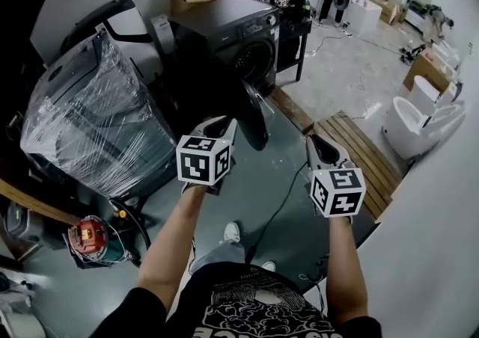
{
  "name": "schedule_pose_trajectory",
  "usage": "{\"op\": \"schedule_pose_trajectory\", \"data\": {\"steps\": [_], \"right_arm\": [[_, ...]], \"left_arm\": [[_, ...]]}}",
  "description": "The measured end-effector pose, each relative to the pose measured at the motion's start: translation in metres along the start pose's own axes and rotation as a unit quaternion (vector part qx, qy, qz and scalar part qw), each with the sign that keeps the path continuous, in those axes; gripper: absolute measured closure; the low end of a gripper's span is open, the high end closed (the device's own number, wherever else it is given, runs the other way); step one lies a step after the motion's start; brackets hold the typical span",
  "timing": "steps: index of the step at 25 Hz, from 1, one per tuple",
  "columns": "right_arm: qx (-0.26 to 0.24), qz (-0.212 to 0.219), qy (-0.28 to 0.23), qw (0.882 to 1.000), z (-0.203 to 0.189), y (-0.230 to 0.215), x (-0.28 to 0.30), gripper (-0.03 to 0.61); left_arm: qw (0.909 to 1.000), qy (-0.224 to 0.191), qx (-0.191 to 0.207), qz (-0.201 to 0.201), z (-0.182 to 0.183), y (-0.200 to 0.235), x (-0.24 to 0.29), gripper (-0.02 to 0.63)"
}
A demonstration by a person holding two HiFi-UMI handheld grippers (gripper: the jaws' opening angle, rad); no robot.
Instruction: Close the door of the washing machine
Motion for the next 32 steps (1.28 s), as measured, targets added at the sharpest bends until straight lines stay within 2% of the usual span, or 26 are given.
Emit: {"op": "schedule_pose_trajectory", "data": {"steps": [11, 13, 15, 32], "right_arm": [[0.001, 0.002, 0.028, 1.0, -0.001, 0.003, 0.093, 0.549], [0.003, -0.001, 0.033, 0.999, -0.002, 0.001, 0.108, 0.533], [0.006, -0.004, 0.039, 0.999, -0.003, -0.003, 0.122, 0.483], [0.012, -0.018, 0.087, 0.996, -0.002, 0.004, 0.23, 0.44]], "left_arm": [[0.9996, 0.021, -0.011, -0.014, 0.001, 0.061, 0.068, 0.571], [0.9993, 0.026, -0.015, -0.021, 0.001, 0.069, 0.083, 0.553], [0.9989, 0.032, -0.017, -0.031, 0.001, 0.074, 0.098, 0.529], [0.9944, 0.052, -0.03, -0.087, 0.025, 0.124, 0.194, 0.451]]}}
Point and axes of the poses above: the fingertips, and each gripper's own axes: x forward along the fingers, y to its left, z out of its top, the point moved 1 cm from there along -x, backward along the fingers, and after that the axes turned 8 degrees about z, right-handed, at the moved point
